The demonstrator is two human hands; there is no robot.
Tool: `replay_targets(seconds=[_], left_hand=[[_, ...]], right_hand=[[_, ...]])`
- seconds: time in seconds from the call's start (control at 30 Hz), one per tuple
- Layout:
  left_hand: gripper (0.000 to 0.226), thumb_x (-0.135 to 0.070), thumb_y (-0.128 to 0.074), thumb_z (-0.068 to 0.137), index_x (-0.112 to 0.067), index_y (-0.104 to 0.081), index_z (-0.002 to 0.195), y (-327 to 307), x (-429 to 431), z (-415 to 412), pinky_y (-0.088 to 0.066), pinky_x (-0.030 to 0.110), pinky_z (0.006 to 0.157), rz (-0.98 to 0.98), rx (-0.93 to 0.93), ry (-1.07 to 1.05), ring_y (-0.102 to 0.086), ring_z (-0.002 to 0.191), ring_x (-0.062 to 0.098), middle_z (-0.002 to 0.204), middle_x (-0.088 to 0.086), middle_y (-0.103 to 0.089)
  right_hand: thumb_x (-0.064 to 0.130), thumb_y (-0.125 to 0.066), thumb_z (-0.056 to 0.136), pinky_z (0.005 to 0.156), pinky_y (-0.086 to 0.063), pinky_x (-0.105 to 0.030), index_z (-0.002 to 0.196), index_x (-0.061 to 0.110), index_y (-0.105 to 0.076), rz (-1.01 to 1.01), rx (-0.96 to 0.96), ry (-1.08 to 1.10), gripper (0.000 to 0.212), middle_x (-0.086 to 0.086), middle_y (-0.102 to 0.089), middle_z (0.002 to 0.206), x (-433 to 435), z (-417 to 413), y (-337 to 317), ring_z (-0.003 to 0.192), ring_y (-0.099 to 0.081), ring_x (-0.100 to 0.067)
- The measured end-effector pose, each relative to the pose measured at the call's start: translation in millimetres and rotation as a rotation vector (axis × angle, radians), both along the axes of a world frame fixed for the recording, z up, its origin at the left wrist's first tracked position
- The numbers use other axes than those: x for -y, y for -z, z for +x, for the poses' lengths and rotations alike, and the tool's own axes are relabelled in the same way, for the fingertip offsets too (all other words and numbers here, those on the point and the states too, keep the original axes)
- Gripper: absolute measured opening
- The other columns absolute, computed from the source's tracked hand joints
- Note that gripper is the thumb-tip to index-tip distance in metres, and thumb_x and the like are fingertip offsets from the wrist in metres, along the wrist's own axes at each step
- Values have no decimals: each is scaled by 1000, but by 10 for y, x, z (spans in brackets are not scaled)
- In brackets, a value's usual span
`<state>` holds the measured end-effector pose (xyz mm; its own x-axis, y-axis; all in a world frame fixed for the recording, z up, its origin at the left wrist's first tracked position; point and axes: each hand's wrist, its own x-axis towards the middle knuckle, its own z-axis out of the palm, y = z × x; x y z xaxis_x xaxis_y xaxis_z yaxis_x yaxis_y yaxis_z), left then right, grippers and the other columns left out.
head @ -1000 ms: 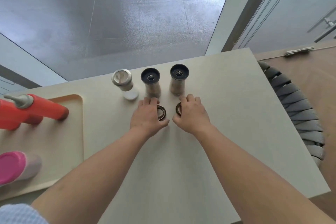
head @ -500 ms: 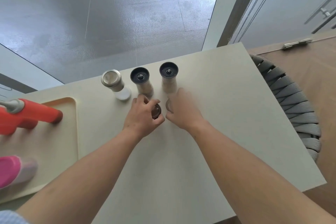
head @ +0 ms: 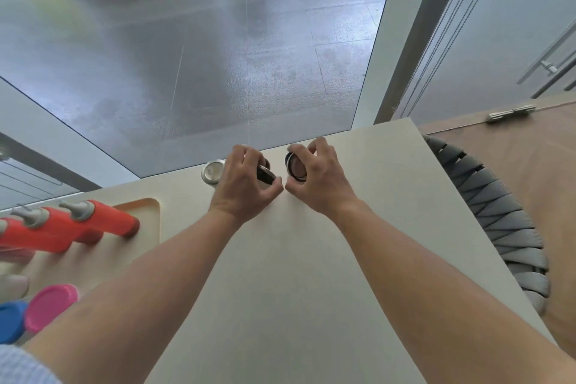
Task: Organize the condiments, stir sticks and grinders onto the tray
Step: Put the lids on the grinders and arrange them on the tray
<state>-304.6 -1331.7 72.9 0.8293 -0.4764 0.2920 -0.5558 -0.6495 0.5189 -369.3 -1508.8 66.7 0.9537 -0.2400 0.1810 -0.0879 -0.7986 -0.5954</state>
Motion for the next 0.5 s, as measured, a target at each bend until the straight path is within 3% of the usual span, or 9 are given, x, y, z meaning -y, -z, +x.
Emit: replay_targets(seconds=[0.13,0.3,0.37,0.5], left_hand=[[41,-38,-83,73,-12,-54,87,-52,1,133,-52,37,78,16,-3,-52,-57,87,23,108,2,-48],[38,-35,-86,75,-12,-56,82,42,-42,236,-41,24,87,55,-54,-46,-59,110,22,122,7,-52],[35,-32,-85,76,-12,-57,81,108,-58,278,-43,26,91,72,-70,-35,-60,114,24,126,9,-55],[31,-29,-85,77,-11,-60,78,216,-82,328,-48,33,93,96,-105,-14,-62,112,25,115,7,-65]], right_hand=[[23,-73,76,82,-54,-40,119,21,-53,50,71,5,47,-3,-41,111,25,107,-91,95,-51,-27],[18,-75,76,70,-53,-38,103,15,-48,138,65,50,38,-1,-40,107,90,176,-57,77,-54,-24],[18,-76,76,68,-49,-34,94,15,-47,152,53,71,34,0,-42,104,114,185,5,75,-52,-21],[18,-80,76,67,-41,-24,86,13,-50,169,40,75,32,4,-45,99,140,188,168,74,-49,-13]])
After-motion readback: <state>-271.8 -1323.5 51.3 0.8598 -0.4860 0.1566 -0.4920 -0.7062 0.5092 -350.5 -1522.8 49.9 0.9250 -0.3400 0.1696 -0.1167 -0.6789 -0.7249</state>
